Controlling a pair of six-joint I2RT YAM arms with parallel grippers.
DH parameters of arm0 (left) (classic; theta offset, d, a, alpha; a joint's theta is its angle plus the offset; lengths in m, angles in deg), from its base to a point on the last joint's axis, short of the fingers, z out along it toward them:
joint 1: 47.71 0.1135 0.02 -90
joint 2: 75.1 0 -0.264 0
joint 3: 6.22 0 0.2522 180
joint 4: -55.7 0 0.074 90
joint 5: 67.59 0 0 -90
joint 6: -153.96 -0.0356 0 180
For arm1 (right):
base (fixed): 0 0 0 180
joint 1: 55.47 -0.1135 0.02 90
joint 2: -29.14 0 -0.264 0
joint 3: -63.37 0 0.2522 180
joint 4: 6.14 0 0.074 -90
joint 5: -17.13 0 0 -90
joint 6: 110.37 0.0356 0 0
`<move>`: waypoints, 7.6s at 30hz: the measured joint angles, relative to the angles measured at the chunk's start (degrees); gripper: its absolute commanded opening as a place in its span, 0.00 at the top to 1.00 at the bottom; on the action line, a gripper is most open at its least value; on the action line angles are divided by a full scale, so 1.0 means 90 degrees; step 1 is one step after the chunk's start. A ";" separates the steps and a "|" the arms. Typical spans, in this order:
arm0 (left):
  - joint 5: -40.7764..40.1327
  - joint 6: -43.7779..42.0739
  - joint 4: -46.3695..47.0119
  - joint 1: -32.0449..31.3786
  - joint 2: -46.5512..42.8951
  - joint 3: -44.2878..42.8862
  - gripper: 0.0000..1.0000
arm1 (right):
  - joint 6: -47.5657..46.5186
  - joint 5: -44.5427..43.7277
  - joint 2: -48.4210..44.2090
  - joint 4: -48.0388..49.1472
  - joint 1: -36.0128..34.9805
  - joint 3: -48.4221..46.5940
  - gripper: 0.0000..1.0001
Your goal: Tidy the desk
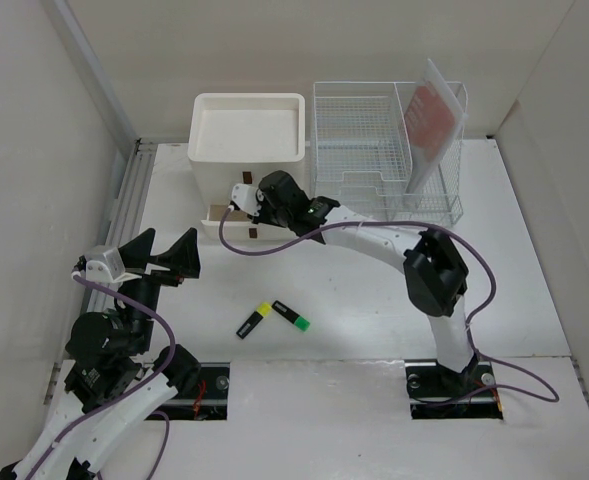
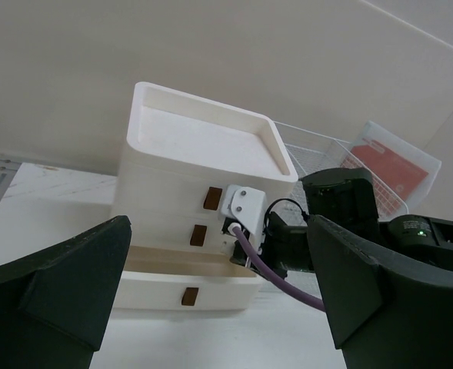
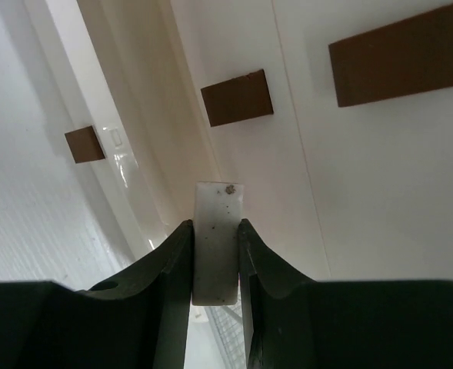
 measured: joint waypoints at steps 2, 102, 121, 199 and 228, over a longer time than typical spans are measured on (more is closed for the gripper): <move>0.0000 0.0000 0.0000 0.0000 0.0000 0.0000 0.02 | 0.0002 0.0002 0.0134 -0.0012 0.0015 -0.0095 1.00; -0.0002 0.0000 0.0000 0.0000 0.0000 0.0000 0.02 | 0.0304 -0.0508 0.1588 0.0714 -0.0073 -0.0799 1.00; 0.0000 0.0000 0.0000 0.0000 0.0000 0.0000 0.02 | 0.0044 -0.0945 0.1790 0.1098 -0.0102 -0.0940 1.00; 0.0000 -0.0051 0.0092 0.0000 0.0253 0.0117 0.06 | 0.5406 0.0381 -0.1520 0.0639 -0.1681 0.3980 0.53; 0.0005 -0.0061 0.0119 0.0000 0.0131 0.0117 0.06 | 0.4524 -0.0274 -0.1183 0.0333 -0.1666 0.3400 1.00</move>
